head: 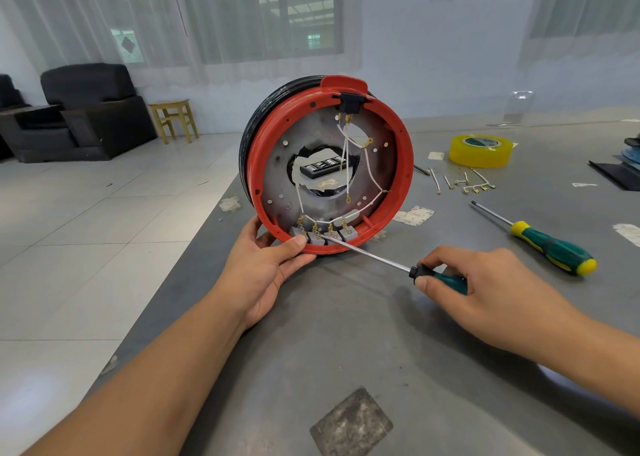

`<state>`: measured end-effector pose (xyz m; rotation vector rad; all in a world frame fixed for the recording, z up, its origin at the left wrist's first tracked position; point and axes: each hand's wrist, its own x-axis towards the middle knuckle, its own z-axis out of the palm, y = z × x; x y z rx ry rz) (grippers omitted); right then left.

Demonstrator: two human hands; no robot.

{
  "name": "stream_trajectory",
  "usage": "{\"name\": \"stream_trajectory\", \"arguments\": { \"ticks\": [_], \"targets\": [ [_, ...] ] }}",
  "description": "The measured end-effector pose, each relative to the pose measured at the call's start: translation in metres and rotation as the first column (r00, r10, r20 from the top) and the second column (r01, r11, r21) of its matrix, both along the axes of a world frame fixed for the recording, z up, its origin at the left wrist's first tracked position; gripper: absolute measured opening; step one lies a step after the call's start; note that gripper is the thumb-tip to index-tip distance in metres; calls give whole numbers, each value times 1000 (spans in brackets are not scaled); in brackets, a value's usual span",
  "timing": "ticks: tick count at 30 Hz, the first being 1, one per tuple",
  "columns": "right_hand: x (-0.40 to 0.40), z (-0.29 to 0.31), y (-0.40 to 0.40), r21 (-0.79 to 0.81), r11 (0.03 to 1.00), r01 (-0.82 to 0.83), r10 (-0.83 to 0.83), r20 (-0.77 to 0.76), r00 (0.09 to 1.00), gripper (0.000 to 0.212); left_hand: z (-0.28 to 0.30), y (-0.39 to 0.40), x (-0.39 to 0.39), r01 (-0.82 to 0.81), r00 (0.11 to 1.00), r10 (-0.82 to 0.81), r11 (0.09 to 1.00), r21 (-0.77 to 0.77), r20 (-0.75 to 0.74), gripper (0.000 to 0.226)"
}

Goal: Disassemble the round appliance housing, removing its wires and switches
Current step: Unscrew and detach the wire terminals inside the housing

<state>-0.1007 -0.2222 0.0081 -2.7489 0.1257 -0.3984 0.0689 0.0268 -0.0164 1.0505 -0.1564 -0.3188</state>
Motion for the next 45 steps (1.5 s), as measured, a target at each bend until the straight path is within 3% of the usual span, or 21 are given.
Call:
{"name": "stream_trajectory", "arguments": {
  "ticks": [12,23,32,38,45],
  "targets": [
    [-1,-11,14,-50,998,36,-35,14,999,43,4,-1,-3,-36,999,36,999,-14,-31,61],
    [6,-9,25,-19,1000,9,-8,62,998,42,5,1,-2,-63,994,52,991,-120,-93,61],
    [1,-1,4,-2,1000,7,-7,19,1000,40,2,0,-1,-43,998,41,998,-51,-42,69],
    [8,0,-10,219,975,-39,56,-74,996,20,1,2,1,11,1000,-12,999,-44,-28,63],
    [16,-2,-17,501,863,-64,134,-104,986,15,1,3,2,25,1000,-25,999,-37,-5,77]
  ]
}}
